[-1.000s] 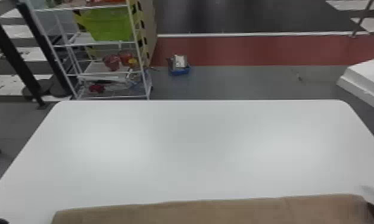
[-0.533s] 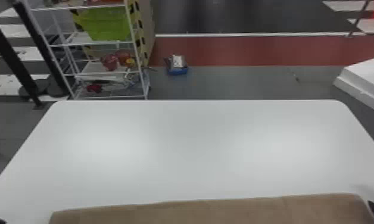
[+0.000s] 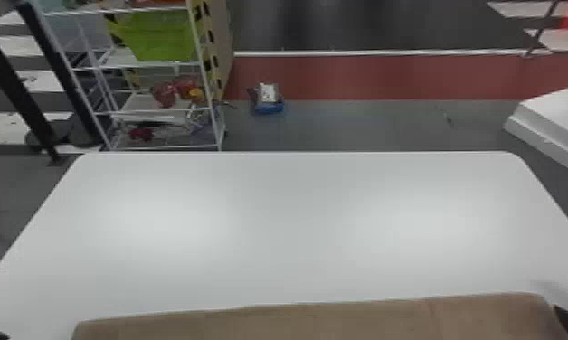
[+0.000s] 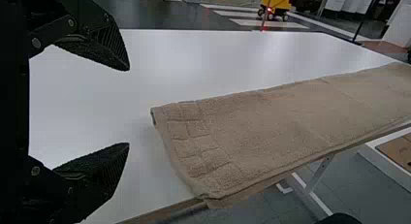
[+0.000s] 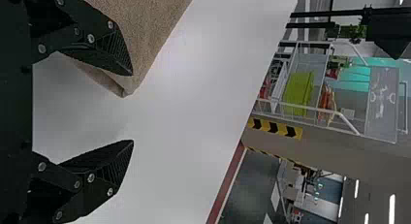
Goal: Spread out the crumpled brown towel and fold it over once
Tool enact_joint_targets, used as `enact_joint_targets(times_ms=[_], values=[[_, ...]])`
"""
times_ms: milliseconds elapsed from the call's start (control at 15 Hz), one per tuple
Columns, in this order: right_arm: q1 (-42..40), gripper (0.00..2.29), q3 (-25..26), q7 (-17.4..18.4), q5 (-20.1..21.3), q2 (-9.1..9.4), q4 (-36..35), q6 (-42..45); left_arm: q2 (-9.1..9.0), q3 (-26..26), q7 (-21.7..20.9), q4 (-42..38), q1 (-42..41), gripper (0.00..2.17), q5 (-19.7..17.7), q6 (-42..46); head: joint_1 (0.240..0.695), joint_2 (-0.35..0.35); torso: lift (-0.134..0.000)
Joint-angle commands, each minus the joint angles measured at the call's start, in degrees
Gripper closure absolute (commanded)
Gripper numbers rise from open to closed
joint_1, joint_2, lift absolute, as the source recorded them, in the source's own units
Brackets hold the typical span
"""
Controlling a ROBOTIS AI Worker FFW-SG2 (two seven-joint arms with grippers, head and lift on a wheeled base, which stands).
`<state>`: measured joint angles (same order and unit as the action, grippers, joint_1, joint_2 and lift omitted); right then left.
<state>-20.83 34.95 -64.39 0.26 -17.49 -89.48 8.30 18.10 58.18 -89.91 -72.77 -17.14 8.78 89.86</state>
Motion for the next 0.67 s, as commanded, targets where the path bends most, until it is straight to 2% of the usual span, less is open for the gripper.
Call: enact_joint_targets(times_ms=[0, 600], values=[[0.0, 0.46, 0.0, -0.1, 0.0, 0.00, 0.0, 0.0, 0.00, 0.0, -0.7, 0.2, 0.0, 0.40, -0.1, 0.1, 0.695, 0.054, -0.123], [-0.6, 0.46, 0.1, -0.1, -0.6, 0.09, -0.1, 0.7, 0.00, 0.1, -0.7, 0.3, 0.0, 0.40, -0.4, 0.1, 0.695, 0.059, -0.123]])
